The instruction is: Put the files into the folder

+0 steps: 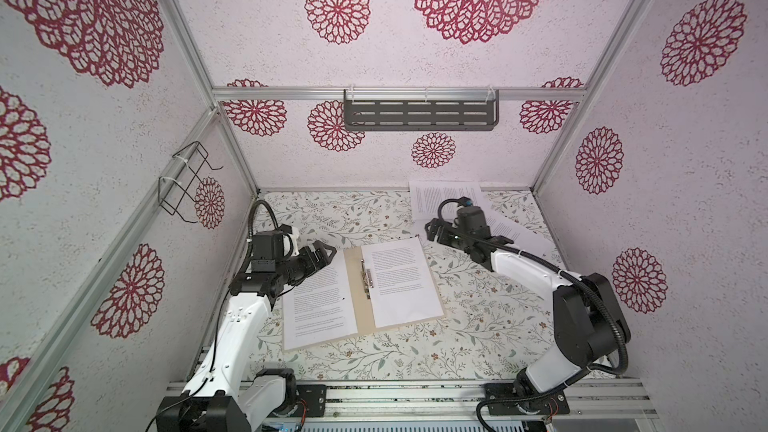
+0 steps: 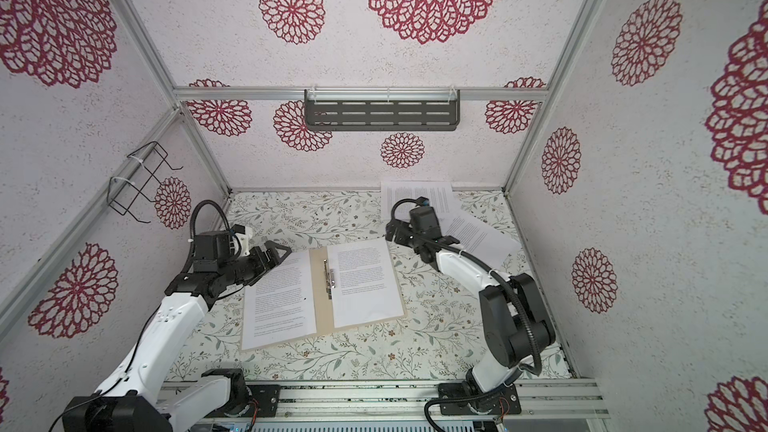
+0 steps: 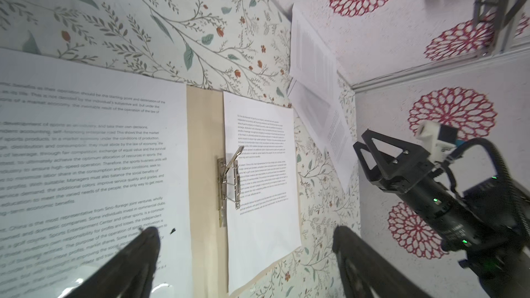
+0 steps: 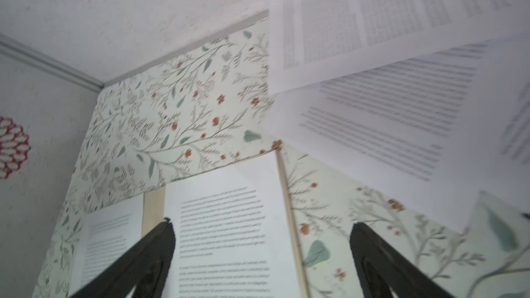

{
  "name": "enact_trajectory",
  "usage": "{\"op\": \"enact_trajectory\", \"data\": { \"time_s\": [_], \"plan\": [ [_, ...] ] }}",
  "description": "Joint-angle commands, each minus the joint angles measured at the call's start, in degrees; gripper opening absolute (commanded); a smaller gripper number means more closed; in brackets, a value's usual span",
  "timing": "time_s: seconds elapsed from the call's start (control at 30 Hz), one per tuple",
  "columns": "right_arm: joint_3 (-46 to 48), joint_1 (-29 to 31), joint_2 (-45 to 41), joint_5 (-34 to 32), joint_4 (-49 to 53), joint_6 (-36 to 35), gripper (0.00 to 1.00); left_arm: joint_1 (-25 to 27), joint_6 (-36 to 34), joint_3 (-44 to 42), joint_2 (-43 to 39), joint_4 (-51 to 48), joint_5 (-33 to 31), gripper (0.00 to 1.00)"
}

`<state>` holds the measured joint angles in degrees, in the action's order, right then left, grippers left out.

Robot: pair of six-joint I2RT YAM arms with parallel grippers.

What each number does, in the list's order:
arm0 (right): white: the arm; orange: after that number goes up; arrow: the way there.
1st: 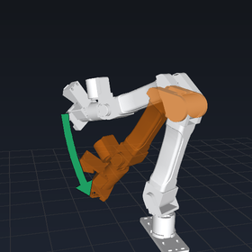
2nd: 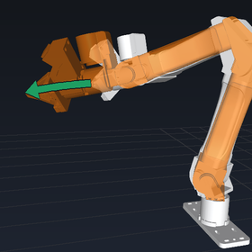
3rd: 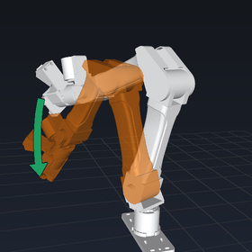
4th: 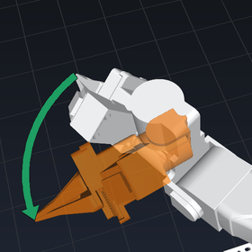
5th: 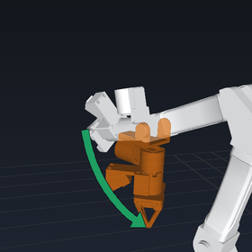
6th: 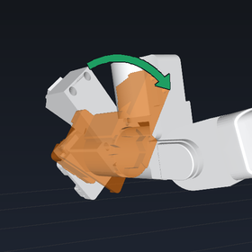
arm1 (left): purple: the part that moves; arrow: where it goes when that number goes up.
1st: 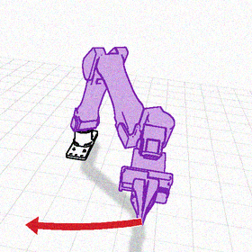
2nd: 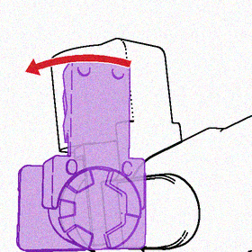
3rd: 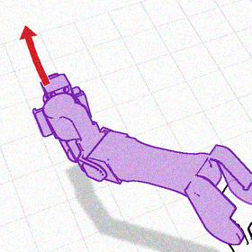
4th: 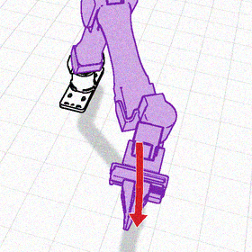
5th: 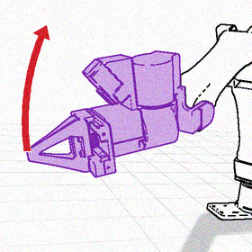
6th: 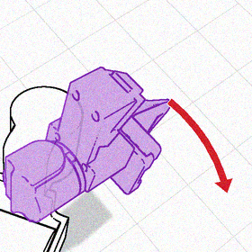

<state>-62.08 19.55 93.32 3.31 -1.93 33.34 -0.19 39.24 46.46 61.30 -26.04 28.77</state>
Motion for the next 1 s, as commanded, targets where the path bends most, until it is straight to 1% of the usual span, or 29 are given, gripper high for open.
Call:
{"op": "enact_trajectory", "data": {
  "time_s": [0.0, 0.07, 0.17, 0.27, 0.4, 0.57, 0.67, 0.77, 0.87, 0.97],
  "plan": [
    [0.0, -8.4, 1.2, 3.1, -0.8, -2.8, 0.99, -0.1, 3.9, -2.2, 0.1, 7.2, 5.3, 0.97],
    [-2.1, -12.7, 3.1, -1.1, 0.5, -3.9, 0.99, 0.8, 4.8, -2.4, 1.4, 8.8, 7.0, 0.97],
    [-5.0, -19.2, 7.1, -3.0, -0.3, -3.6, 0.99, 3.7, 4.6, -2.0, 3.0, 9.8, 6.3, 0.97],
    [-12.6, -24.7, 13.3, -3.8, 6.0, -3.1, 0.99, 7.9, 2.6, 0.2, 4.6, 8.4, 4.0, 0.98],
    [-13.8, -29.6, 17.7, -0.9, 1.9, -1.7, 0.99, 14.0, 0.2, 3.9, 7.1, 6.9, 2.5, 0.97],
    [-18.9, -32.2, 23.5, -1.1, 4.2, -2.0, 0.99, 19.5, 0.5, 5.9, 9.6, 12.0, 5.0, 0.97],
    [-21.1, -33.5, 26.0, 0.5, 5.5, -2.7, 0.98, 21.9, 2.1, 6.5, 11.0, 17.1, 7.4, 0.97],
    [-25.0, -33.6, 29.0, 1.2, 11.0, -4.3, 0.97, 23.5, 2.7, 7.9, 12.6, 18.9, 7.1, 0.97],
    [-22.9, -33.5, 28.8, 2.0, 11.0, -3.4, 0.95, 24.4, 1.7, 9.5, 14.3, 18.3, 6.2, 0.97],
    [-20.2, -33.4, 27.7, 5.0, 11.1, -1.2, 0.96, 24.5, 1.1, 11.0, 15.4, 18.2, 6.1, 0.97]
  ]
}}
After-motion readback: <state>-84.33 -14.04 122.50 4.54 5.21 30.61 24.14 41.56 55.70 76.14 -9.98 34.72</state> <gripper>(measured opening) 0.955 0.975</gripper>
